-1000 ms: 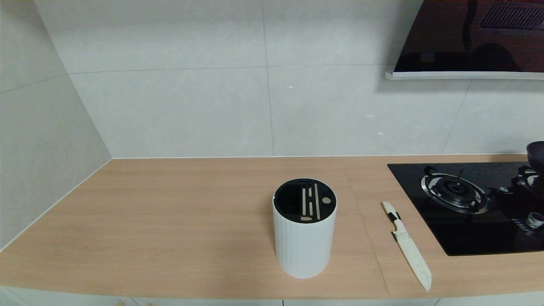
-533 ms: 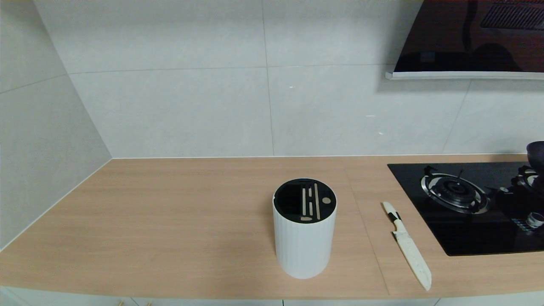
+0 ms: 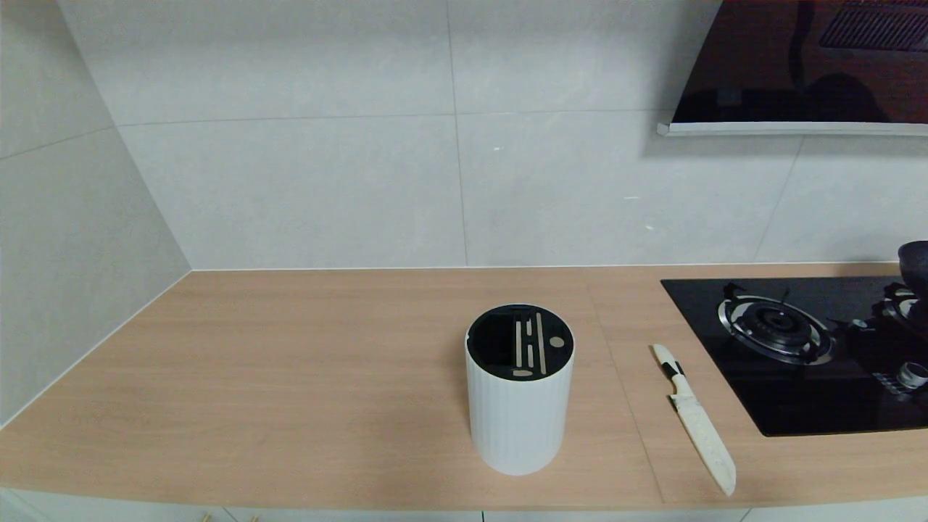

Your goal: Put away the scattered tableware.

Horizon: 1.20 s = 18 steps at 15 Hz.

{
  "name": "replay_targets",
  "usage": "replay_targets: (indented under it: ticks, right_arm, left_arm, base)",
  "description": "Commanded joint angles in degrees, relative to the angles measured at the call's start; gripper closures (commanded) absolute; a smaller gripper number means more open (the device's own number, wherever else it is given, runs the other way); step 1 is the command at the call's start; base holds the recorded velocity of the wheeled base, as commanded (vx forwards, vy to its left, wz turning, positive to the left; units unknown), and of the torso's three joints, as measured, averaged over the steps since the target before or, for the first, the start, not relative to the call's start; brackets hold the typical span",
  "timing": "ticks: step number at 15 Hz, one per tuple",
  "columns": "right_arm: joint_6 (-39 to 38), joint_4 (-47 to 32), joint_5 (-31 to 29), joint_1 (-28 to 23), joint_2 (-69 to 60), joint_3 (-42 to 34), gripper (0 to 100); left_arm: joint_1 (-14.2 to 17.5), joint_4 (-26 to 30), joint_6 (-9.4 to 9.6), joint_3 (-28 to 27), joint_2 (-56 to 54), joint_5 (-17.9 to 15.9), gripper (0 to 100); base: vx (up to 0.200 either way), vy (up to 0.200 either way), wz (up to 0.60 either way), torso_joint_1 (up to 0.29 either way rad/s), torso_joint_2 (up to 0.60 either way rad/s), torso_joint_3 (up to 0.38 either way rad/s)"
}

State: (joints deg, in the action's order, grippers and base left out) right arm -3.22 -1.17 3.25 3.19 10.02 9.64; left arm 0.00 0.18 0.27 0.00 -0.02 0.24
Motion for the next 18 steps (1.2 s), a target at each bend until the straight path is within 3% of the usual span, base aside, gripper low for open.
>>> replay_targets:
  ticks: [1, 7, 8, 10, 18]
  right_arm:
    - [-0.12, -0.06, 0.52, 4.63, 14.76, 2.57, 0]
    - [2.34, 3.28, 1.14, 5.33, 37.7, 8.73, 0]
    - [2.34, 13.12, 1.05, 5.33, 49.66, 8.73, 0]
    - [2.34, 21.74, 0.79, 5.33, 60.38, 8.64, 0]
    - [2.52, 38.08, 0.0, 5.33, 86.92, 13.82, 0]
  left_arm:
    - [0.0, -0.01, 0.0, 0.0, 0.02, 0.02, 0]
    - [0.0, -0.01, 0.08, 0.0, 0.02, 0.02, 0]
    - [0.0, -0.01, 0.0, 0.0, 0.02, 0.02, 0]
    - [0.0, -0.01, 0.0, 0.0, 0.02, 0.02, 0]
    - [0.0, -0.01, 0.0, 0.0, 0.02, 0.02, 0]
  base:
    - [0.0, 0.0, 0.0, 0.0, 0.0, 0.0]
    - [0.0, 0.0, 0.0, 0.0, 0.0, 0.0]
    - [0.0, 0.0, 0.0, 0.0, 0.0, 0.0]
    - [0.0, 0.0, 0.0, 0.0, 0.0, 0.0]
    - [0.0, 0.0, 0.0, 0.0, 0.0, 0.0]
